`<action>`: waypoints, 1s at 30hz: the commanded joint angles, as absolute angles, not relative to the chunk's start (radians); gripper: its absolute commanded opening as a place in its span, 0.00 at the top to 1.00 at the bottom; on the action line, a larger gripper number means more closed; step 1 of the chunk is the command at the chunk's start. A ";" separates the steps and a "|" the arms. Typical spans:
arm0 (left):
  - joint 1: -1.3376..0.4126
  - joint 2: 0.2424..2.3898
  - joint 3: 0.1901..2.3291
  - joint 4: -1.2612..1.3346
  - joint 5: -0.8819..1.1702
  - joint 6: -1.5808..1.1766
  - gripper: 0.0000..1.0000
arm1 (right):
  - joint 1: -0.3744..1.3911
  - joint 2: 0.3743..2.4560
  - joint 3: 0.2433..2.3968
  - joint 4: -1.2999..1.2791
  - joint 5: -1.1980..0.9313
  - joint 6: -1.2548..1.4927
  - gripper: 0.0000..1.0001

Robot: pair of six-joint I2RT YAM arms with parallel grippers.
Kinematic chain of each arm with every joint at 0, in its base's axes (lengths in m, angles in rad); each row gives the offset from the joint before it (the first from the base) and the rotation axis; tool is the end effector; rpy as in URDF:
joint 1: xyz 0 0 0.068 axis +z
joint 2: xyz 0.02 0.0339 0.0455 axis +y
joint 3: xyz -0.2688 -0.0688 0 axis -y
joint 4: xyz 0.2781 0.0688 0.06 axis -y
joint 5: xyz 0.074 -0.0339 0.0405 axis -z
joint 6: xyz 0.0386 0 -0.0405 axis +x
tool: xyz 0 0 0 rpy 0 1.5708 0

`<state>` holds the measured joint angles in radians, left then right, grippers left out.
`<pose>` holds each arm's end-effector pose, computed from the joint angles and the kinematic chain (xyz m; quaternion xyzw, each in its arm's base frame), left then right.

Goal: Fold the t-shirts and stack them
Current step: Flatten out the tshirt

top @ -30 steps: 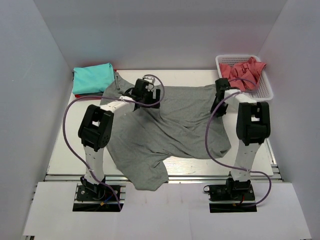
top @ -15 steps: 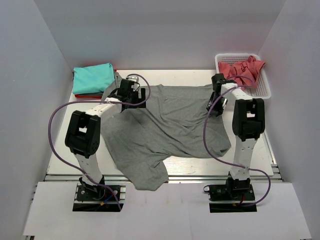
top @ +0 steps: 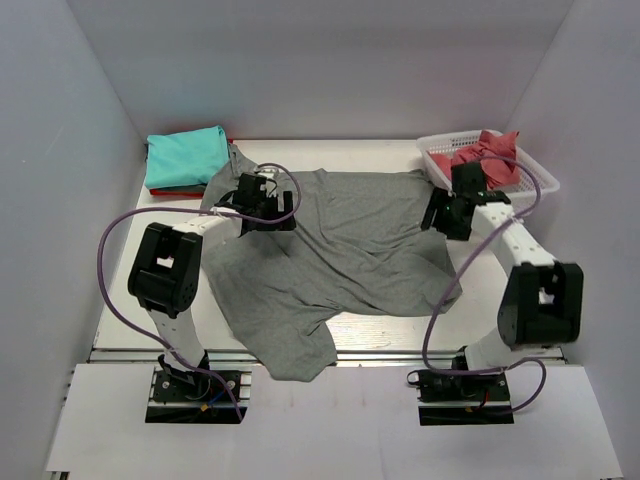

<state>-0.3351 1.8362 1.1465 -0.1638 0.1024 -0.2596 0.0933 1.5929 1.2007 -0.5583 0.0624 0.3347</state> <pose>0.3926 -0.1409 0.1575 0.0532 0.9338 -0.1485 0.3211 0.3699 0.0322 0.2398 0.1241 0.9438 0.0358 0.3044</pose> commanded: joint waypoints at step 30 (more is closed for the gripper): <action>-0.331 1.829 1.154 -0.127 0.193 -0.242 0.00 | -0.080 2.031 1.563 -0.241 -0.139 0.532 0.89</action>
<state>-0.3351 1.8404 1.1133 -0.1116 0.2092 -0.2516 0.0021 1.9060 1.4876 -0.4561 -0.0536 0.5125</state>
